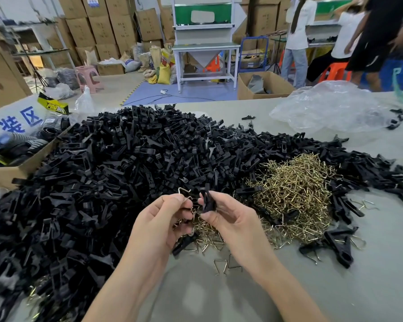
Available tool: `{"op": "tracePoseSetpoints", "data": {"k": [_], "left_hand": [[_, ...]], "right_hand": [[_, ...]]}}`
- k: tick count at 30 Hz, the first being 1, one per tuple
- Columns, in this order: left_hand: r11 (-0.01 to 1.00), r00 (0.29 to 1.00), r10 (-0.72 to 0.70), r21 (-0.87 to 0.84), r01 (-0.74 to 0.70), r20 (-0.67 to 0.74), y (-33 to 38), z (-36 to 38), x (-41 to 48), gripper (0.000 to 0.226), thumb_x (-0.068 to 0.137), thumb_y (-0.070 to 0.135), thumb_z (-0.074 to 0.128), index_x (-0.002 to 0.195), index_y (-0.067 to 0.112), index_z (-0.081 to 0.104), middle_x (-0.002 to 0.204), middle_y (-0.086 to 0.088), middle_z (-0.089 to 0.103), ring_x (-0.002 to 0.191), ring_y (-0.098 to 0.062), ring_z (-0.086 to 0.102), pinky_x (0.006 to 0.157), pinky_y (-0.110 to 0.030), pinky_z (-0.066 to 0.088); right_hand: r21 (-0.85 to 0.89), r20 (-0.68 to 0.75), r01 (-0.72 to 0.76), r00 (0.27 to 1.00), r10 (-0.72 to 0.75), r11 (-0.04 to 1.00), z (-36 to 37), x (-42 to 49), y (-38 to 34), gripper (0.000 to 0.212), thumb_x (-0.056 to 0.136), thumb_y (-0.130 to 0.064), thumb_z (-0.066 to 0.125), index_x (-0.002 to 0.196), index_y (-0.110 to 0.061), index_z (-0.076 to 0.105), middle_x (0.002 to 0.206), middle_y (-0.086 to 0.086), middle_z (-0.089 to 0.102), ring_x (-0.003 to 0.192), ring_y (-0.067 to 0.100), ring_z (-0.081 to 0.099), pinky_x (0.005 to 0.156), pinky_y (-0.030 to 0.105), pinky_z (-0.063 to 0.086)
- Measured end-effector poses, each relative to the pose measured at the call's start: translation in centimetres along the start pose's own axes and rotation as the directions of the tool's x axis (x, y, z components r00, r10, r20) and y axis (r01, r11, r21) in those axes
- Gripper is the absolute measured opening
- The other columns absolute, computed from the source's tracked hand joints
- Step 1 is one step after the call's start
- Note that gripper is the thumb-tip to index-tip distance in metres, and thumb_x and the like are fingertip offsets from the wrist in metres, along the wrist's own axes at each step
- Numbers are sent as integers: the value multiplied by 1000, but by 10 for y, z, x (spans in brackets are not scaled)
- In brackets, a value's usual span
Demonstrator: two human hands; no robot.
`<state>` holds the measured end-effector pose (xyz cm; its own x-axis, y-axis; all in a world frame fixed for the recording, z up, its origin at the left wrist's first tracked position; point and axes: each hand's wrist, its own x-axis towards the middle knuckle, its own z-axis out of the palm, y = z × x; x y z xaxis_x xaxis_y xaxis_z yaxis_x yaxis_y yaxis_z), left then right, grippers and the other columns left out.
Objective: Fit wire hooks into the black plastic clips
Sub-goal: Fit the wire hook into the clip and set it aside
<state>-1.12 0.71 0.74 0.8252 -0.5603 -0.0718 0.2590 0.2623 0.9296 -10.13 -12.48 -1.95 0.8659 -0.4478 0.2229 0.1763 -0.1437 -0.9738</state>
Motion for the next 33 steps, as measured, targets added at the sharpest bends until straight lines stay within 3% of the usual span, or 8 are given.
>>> {"op": "tracePoseSetpoints", "data": {"k": [13,17,20,22,25,28,31,33], "left_hand": [[997,998,-65,41,64,18,-9,10,-4,21,95,11,57,81,8,73,77,-5,64,66,-10,59,55,-23,51],[985,999,-39,167,39,0,-12,7,-5,23,96,17,61,75,16,71,75,-3,65,68,-12,61,67,-31,50],[985,998,-66,160,65,-2,-13,7,-4,18,92,23,65,86,7,68,75,-6,67,66,-14,63,72,-37,48],[990,994,-101,105,96,37,-13,6,-3,31,85,34,70,90,3,67,74,-8,66,67,-15,62,67,-32,53],[990,978,-140,55,133,152,-11,3,-4,25,77,39,74,78,14,74,74,-4,64,69,-13,61,64,-29,57],[981,955,-192,39,188,225,-8,-4,-4,25,81,35,81,95,16,74,86,-11,63,75,-16,62,67,-31,57],[971,949,-180,198,130,258,-6,-12,-4,31,83,36,74,111,25,70,89,-7,67,82,-20,66,74,-33,58],[954,943,-152,293,62,297,-4,-12,-6,28,85,34,67,113,30,71,89,-2,68,83,-19,68,75,-27,57]], "right_hand": [[-329,-63,116,987,-145,937,-1,-1,9,38,94,-18,68,127,-38,66,106,-22,67,102,2,65,87,9,43],[-437,-60,158,977,-204,885,-3,-1,11,41,95,-13,68,131,-32,65,105,-21,66,99,-1,65,85,8,43],[-499,-27,201,969,-247,843,-4,-2,12,42,96,-10,66,134,-27,64,106,-20,66,98,-3,65,84,6,43],[-502,0,226,965,-261,835,-5,-3,12,41,97,-9,64,135,-26,63,109,-20,67,99,-3,66,85,7,44],[-474,37,234,968,-246,849,-5,-4,11,41,98,-7,62,135,-27,63,112,-20,68,99,-2,68,87,11,48],[-453,61,220,974,-217,864,-7,-5,10,44,98,-4,60,135,-28,64,111,-25,68,97,-3,69,86,9,46],[-484,86,194,981,-174,853,-9,-5,9,47,98,-9,61,136,-35,60,109,-28,69,100,-7,66,89,9,46],[-467,99,143,989,-108,873,-12,-5,7,42,98,-14,61,124,-46,56,106,-31,70,100,-4,67,87,14,49]]}}
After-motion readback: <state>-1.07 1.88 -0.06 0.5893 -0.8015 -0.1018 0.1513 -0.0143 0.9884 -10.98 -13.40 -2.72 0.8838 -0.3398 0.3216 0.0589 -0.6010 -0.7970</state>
